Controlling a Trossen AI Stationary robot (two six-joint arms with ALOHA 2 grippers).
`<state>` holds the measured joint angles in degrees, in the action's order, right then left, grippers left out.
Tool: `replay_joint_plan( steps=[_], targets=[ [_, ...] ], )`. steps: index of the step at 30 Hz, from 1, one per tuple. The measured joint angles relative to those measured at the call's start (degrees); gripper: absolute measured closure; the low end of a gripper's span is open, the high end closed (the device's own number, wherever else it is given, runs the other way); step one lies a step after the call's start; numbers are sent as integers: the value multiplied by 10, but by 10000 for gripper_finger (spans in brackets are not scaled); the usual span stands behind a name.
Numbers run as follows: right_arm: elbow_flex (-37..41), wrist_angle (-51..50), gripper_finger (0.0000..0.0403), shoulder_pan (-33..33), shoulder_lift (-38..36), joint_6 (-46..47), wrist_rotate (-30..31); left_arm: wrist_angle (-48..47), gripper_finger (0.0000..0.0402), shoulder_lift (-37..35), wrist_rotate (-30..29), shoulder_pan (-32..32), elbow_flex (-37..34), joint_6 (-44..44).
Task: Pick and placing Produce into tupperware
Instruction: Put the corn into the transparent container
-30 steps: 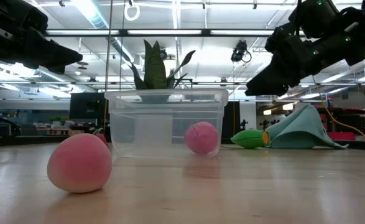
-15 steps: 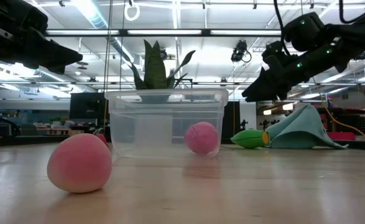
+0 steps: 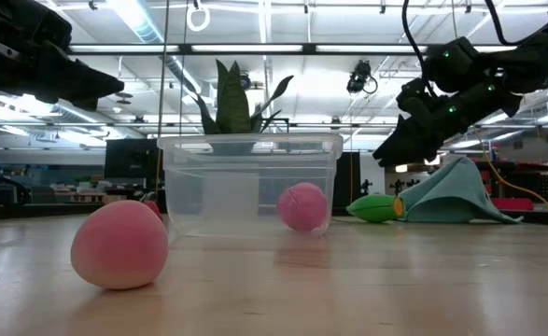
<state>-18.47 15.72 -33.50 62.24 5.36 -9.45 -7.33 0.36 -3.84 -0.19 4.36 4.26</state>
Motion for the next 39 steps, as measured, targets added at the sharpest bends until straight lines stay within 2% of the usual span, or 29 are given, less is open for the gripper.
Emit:
replay_joint_plan(
  steps=[10,16,23,30,35,39],
  targets=[
    [-17,-60,81,-1,2,4,0,0,315,0,0,0,0,10],
    [-17,-57,59,-1,56,9,0,2,322,0,0,0,0,10],
    [-24,-24,52,6,137,15,-21,2,316,0,0,0,0,14],
    [-89,-26,54,51,224,15,-11,2,322,0,0,0,0,14],
    [-141,-69,56,63,288,-5,8,2,320,0,0,0,0,13],
    [-171,-103,62,63,310,-16,15,2,315,0,0,0,0,14]
  ],
)
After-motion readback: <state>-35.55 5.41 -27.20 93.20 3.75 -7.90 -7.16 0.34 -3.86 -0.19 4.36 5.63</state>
